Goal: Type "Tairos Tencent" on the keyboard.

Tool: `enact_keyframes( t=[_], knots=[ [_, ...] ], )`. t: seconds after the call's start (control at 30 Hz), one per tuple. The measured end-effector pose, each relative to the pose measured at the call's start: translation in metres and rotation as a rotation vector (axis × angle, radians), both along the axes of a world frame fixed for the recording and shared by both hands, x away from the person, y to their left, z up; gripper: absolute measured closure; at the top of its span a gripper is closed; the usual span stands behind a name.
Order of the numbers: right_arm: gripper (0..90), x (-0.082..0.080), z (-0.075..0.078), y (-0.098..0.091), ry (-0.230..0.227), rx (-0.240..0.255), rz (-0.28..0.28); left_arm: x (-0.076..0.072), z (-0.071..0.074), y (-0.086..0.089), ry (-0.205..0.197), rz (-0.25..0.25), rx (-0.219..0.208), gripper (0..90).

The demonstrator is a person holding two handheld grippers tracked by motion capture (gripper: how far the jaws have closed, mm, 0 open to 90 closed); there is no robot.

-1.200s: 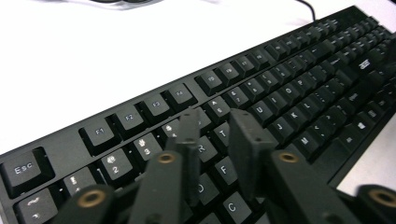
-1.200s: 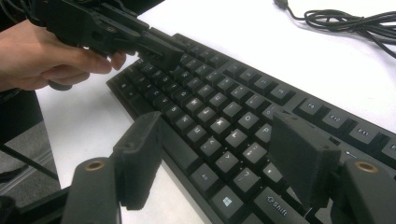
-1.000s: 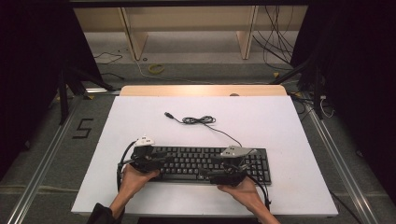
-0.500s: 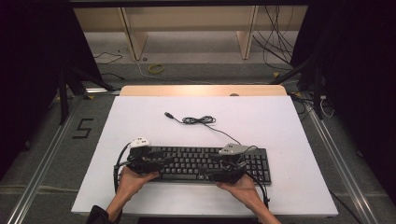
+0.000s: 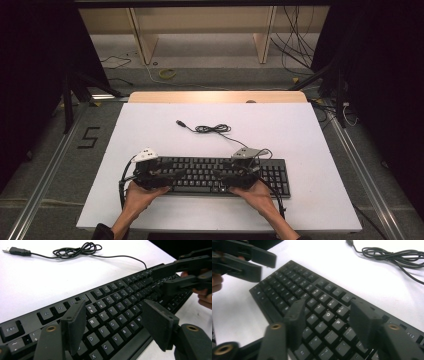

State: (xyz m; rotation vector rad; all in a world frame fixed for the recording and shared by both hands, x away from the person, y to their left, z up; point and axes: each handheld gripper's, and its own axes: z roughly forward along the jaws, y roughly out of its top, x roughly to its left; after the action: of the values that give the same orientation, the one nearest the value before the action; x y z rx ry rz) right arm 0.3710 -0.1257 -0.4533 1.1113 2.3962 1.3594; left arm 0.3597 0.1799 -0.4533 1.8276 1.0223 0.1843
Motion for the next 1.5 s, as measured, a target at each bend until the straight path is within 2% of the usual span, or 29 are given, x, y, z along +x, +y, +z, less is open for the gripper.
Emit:
enact_keyframes(
  t=[0.23,0.43,0.6,0.8,1.43,1.5],
  knots=[
    [68.5,0.007,-0.003,0.006,0.010,-0.021,0.000,-0.005,0.000,0.005,-0.013,0.004,-0.015,33.5],
    [80.9,0.012,-0.005,0.015,0.020,-0.038,0.013,-0.009,0.000,0.009,-0.024,0.006,-0.024,32.8],
    [89.8,0.016,-0.010,0.024,0.034,-0.065,0.020,-0.011,-0.001,0.013,-0.029,0.014,-0.015,32.7],
    [90.0,0.020,-0.016,0.029,0.055,-0.100,0.016,-0.014,-0.002,0.014,-0.027,0.014,-0.017,32.7],
    [90.0,0.025,-0.025,0.032,0.079,-0.134,0.006,-0.022,-0.004,0.016,-0.035,0.013,-0.017,32.7],
    [90.0,0.024,-0.026,0.033,0.070,-0.139,0.003,-0.021,-0.004,0.016,-0.034,0.015,-0.016,32.7]
  ],
)
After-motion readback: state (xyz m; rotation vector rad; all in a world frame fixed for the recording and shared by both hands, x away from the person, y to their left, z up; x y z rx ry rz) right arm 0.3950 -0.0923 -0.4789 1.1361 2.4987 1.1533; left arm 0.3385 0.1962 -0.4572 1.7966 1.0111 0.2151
